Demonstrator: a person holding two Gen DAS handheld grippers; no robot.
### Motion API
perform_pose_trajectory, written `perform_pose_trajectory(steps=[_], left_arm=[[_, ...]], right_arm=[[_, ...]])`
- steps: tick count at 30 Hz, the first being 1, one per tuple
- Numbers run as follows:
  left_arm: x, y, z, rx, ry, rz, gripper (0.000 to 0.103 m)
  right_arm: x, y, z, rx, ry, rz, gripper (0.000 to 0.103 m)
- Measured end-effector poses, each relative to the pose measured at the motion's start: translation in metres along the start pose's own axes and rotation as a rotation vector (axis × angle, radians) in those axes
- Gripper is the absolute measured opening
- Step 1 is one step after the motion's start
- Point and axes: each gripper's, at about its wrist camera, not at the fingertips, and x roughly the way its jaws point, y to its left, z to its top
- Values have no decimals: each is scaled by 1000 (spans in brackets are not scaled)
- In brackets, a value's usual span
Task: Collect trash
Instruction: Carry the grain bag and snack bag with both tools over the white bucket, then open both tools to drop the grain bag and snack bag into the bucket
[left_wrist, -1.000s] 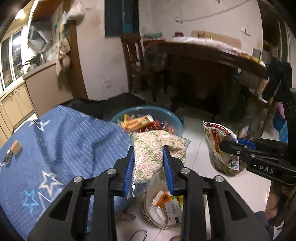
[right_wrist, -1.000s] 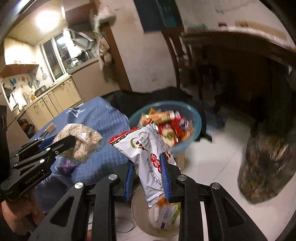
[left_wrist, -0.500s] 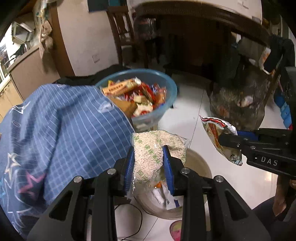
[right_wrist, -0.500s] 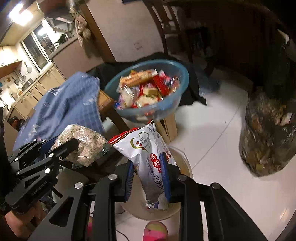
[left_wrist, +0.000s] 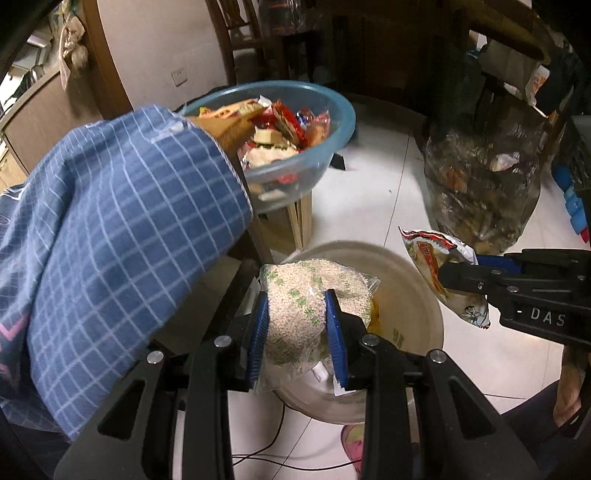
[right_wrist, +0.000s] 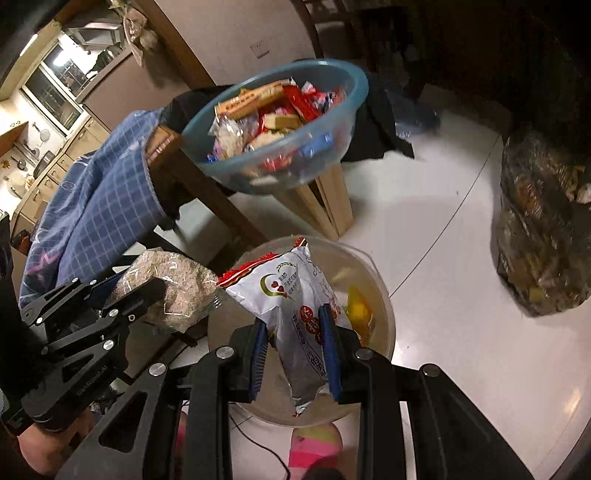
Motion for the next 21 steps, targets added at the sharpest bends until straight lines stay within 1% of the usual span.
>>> perform_pose_trajectory(steps=[4,9,17,21], left_arm=[[12,-2,-5,5,27,3,29],[22,-1,-9,0,50,1,29],[27,-3,-10,0,60,2,29],[32,-2,-10,-4,65,8,31]], right_arm=[[10,-1,-3,6,17,5,28],[13,0,-3,4,18,6,28],[16,-1,-3,-4,25,2,28],[16,-1,-3,-5,26,0,29]])
